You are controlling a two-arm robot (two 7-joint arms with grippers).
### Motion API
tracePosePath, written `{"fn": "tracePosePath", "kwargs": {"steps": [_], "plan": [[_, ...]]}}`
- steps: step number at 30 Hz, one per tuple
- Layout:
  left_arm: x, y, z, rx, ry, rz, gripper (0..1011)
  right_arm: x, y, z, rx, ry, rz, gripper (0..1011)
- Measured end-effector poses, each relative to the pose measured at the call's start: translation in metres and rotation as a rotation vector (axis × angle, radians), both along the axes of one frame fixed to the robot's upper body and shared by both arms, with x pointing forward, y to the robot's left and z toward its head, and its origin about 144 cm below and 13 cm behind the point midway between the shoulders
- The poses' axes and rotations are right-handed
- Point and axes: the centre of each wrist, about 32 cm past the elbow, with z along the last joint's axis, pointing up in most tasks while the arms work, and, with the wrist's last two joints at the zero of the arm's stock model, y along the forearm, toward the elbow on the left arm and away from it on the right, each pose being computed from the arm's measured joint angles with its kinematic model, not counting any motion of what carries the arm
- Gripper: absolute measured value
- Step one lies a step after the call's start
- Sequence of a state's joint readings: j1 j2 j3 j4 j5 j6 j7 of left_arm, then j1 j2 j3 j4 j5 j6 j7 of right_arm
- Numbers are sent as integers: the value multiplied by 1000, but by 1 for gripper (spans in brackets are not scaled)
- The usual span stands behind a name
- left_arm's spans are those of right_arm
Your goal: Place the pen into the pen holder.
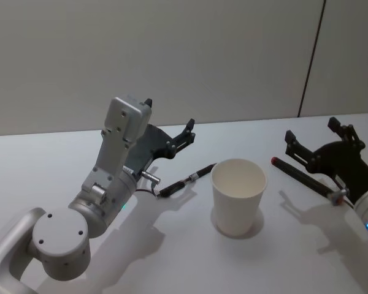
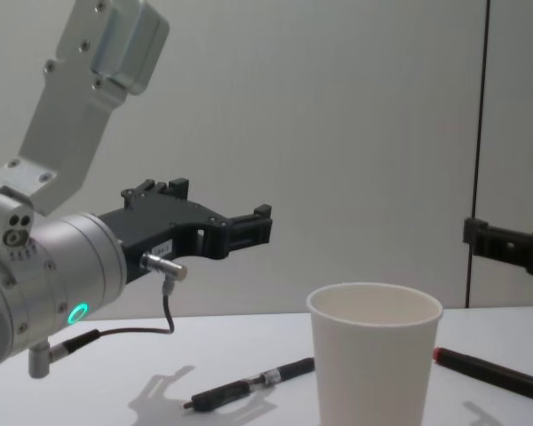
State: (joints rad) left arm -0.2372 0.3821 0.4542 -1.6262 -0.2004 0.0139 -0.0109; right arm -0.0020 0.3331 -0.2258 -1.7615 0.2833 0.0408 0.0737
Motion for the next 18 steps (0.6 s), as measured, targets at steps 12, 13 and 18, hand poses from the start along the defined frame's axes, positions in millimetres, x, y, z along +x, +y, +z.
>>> {"fn": "tracePosePath", "kwargs": {"steps": [12, 13, 18], "plan": [[0, 0, 0, 0, 0, 0, 1001, 41, -6, 25, -70, 22, 77, 1002], [0, 0, 0, 0, 0, 0, 1001, 48, -8, 30, -85, 31, 91, 1001], [0, 0, 0, 0, 0, 0, 1001, 64, -16, 43, -125, 71, 127, 1002]]}}
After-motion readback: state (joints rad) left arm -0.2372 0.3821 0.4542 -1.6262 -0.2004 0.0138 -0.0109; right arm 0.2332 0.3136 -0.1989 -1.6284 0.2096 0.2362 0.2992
